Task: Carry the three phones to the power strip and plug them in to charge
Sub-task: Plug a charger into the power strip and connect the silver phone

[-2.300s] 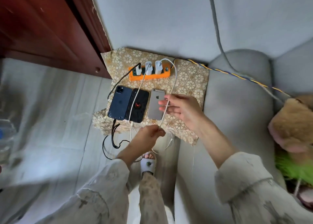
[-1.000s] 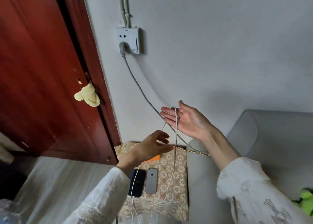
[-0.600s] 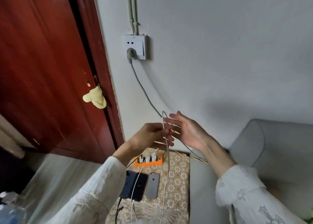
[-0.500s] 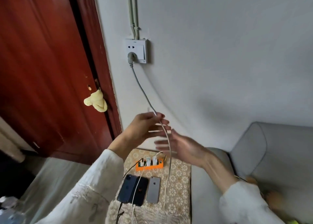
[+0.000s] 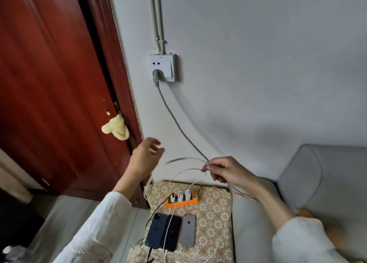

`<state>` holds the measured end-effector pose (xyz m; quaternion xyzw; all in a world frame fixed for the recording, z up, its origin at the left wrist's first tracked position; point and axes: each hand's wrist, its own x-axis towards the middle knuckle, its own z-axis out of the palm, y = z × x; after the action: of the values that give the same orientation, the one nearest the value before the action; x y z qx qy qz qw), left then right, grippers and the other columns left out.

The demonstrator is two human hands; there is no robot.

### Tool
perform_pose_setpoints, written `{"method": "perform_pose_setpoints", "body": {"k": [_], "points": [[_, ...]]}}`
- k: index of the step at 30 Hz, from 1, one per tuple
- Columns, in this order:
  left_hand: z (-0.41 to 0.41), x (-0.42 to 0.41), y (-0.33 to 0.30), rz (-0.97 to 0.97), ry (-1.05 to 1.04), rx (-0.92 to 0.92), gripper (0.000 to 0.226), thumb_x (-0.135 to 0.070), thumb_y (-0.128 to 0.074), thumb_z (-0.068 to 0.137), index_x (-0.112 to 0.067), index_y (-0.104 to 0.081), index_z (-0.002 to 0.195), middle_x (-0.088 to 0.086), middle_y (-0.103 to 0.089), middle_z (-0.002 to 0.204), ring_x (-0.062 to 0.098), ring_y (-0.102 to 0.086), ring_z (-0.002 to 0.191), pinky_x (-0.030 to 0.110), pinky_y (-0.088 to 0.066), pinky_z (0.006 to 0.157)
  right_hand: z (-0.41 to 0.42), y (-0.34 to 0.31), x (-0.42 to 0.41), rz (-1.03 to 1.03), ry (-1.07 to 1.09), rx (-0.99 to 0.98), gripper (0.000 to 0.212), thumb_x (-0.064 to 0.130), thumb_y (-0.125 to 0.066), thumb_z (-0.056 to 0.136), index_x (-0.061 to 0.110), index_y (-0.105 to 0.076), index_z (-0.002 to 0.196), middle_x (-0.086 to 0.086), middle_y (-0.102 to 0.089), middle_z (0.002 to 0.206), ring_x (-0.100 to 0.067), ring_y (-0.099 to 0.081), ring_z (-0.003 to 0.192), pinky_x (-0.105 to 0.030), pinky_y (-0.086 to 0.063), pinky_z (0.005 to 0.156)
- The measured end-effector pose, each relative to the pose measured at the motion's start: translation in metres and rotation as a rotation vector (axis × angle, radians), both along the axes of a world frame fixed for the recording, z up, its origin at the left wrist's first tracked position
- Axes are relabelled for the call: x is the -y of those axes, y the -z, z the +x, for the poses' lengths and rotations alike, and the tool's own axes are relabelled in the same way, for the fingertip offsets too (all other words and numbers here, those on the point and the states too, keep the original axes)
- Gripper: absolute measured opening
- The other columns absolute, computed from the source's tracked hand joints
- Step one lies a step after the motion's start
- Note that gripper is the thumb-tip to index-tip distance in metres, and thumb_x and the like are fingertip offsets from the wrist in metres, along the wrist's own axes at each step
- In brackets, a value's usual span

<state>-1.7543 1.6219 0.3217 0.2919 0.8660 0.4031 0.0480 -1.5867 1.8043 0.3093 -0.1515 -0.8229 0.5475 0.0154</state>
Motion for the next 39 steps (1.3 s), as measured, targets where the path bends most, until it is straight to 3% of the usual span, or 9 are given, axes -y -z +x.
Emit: {"method": "perform_pose_setpoints", "body": {"k": [3,5,8,12,19,23,28,34,39], "points": [[0.018,-0.005,-0.008,-0.113,0.444,-0.036,0.044,-0.019,-0.059,0.087,-0.014,-0.047,0.129,-0.010,-0.049,0.119,0.003,-0.047,0.110,0.017,-0.034,0.097,-0.018,-0.020,0.013,0.137,-0.104,-0.031,0.024,0.020,-0.049,0.093,0.028,-0.066,0.078,0.014,-0.052,0.044,-0.007,-0.036,0.045,-0.019,-0.030,0.048],[0.030,-0.006,-0.010,-0.127,0.566,0.087,0.024,-0.017,-0.054,0.090,-0.013,-0.060,0.113,-0.005,-0.067,0.102,-0.002,-0.059,0.090,0.015,-0.044,0.084,-0.023,-0.026,0.017,0.165,-0.098,-0.054,0.025,0.021,-0.049,0.093,0.028,-0.066,0.076,0.015,-0.051,0.043,-0.009,-0.035,0.045,-0.021,-0.029,0.048],[0.033,-0.002,-0.009,0.069,0.470,0.207,0.020,-0.009,-0.046,0.093,-0.011,-0.063,0.084,0.002,-0.066,0.064,0.005,-0.062,0.056,0.018,-0.052,0.061,-0.017,-0.025,0.012,0.152,-0.054,-0.046,0.022,0.024,-0.054,0.090,0.029,-0.067,0.073,0.015,-0.052,0.044,-0.005,-0.041,0.046,-0.016,-0.034,0.049],[0.021,0.013,-0.003,0.473,0.139,0.448,0.026,-0.007,-0.042,0.095,-0.010,-0.062,0.078,0.009,-0.063,0.062,0.017,-0.067,0.055,0.029,-0.059,0.058,0.009,-0.003,-0.008,0.064,0.048,-0.017,0.031,0.020,-0.057,0.089,0.028,-0.067,0.060,0.009,-0.054,0.047,-0.011,-0.053,0.057,-0.026,-0.043,0.063],[0.021,0.019,0.010,-0.020,0.308,0.274,0.049,-0.016,-0.061,0.086,-0.020,-0.041,0.130,-0.003,-0.058,0.107,0.014,-0.064,0.088,0.019,-0.052,0.071,0.029,0.005,-0.012,0.091,0.143,-0.081,0.015,0.029,-0.062,0.085,0.029,-0.073,0.074,0.012,-0.051,0.047,-0.006,-0.038,0.047,-0.016,-0.033,0.051],[0.056,-0.004,0.011,-0.016,0.531,0.317,0.043,-0.020,-0.059,0.087,-0.021,-0.044,0.127,-0.002,-0.062,0.105,0.017,-0.066,0.091,0.026,-0.054,0.079,0.012,-0.010,0.010,0.253,0.033,-0.109,0.010,0.023,-0.065,0.083,0.020,-0.074,0.087,0.025,-0.062,0.053,0.004,-0.052,0.050,-0.008,-0.038,0.054],[0.073,0.002,0.024,0.189,0.466,0.315,0.021,-0.006,-0.047,0.092,-0.014,-0.063,0.080,0.003,-0.067,0.068,0.011,-0.066,0.062,0.024,-0.056,0.067,0.020,-0.004,0.005,0.249,0.005,-0.035,0.014,0.025,-0.068,0.080,0.032,-0.069,0.067,0.023,-0.064,0.055,0.003,-0.052,0.050,-0.011,-0.040,0.055],[0.057,0.029,0.039,0.668,0.064,0.722,0.026,-0.007,-0.038,0.096,-0.009,-0.060,0.082,0.006,-0.069,0.074,0.022,-0.070,0.077,0.033,-0.058,0.074,0.054,0.033,-0.023,0.182,0.174,0.051,0.018,0.028,-0.064,0.082,0.030,-0.070,0.065,0.009,-0.059,0.051,-0.001,-0.048,0.049,-0.029,-0.038,0.061],[0.059,0.036,0.043,0.186,0.375,0.718,0.019,-0.025,-0.055,0.089,-0.027,-0.059,0.107,-0.003,-0.072,0.103,0.013,-0.067,0.098,0.029,-0.052,0.085,0.055,0.038,-0.020,0.238,0.185,0.010,0.012,0.029,-0.063,0.084,0.028,-0.075,0.085,0.010,-0.063,0.053,0.001,-0.043,0.045,-0.009,-0.033,0.052]]}}
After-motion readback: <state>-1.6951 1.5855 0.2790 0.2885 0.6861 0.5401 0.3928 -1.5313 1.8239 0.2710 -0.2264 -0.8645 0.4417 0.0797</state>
